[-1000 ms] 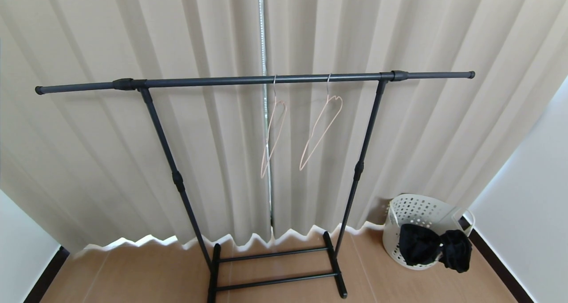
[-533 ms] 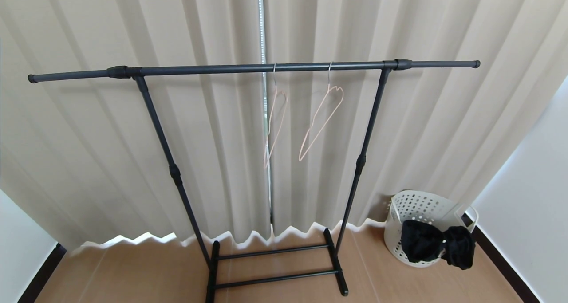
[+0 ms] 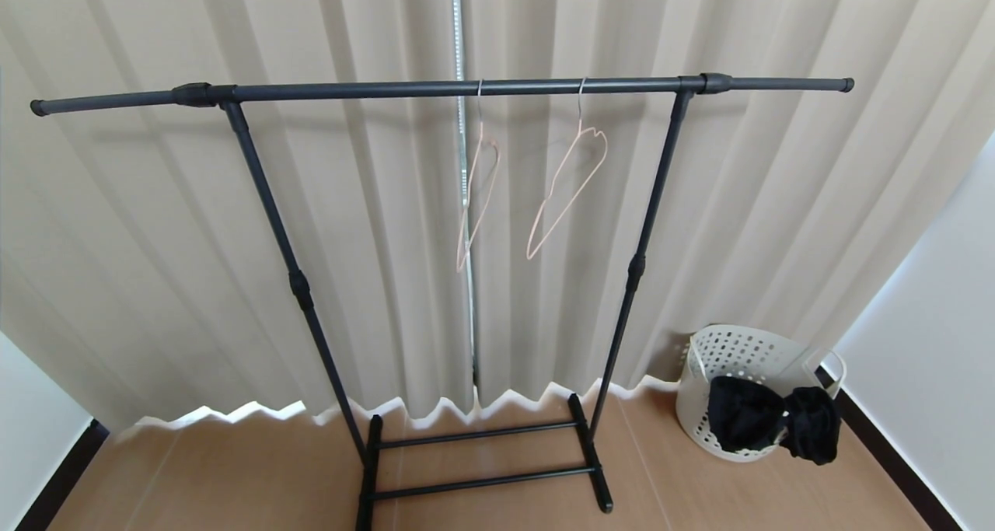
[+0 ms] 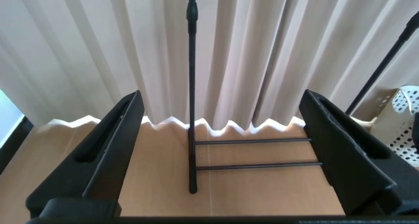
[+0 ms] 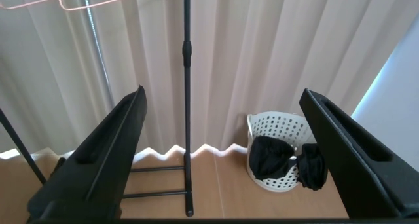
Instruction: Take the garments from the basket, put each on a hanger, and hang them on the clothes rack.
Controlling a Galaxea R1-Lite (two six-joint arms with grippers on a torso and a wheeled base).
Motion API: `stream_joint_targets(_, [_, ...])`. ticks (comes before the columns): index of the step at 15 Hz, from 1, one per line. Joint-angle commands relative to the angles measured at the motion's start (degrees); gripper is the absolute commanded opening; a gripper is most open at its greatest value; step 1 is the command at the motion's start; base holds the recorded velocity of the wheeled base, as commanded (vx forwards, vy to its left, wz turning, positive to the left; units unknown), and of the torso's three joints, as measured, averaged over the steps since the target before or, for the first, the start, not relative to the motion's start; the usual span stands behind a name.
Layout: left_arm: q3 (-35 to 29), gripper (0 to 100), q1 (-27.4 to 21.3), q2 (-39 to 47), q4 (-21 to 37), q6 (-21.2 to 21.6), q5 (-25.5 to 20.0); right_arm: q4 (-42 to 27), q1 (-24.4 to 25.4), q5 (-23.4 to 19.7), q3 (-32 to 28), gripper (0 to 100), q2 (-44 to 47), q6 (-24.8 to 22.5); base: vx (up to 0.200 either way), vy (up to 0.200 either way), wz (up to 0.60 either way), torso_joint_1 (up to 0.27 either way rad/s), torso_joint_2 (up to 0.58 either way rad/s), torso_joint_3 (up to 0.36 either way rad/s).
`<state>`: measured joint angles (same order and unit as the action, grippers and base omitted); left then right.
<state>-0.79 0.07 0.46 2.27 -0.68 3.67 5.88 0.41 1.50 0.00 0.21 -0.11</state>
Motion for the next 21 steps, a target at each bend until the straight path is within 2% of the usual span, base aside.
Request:
stream_joint_targets(1, [0.0,100,0.01,0.06,0.02,-0.02,0.02,0.01,0.02,-0.01,0.0,100,0.06,0.02,0.0,0.0,0.0,-0.183,0.41,0.232])
stream_joint_targets(11, [0.0,100,0.01,0.06,0.02,-0.02,0.02,0.1,0.02,-0.01,0.0,100,0.06,0.11,0.0,0.0,0.0,-0.208,0.54,0.321])
stream_joint_targets(21, [0.0,100,0.01,0.06,0.02,0.07,0.02,0.1,0.02,-0.01,0.0,100,0.06,0.11,0.0,0.0,0.0,-0.155,0.49,0.337])
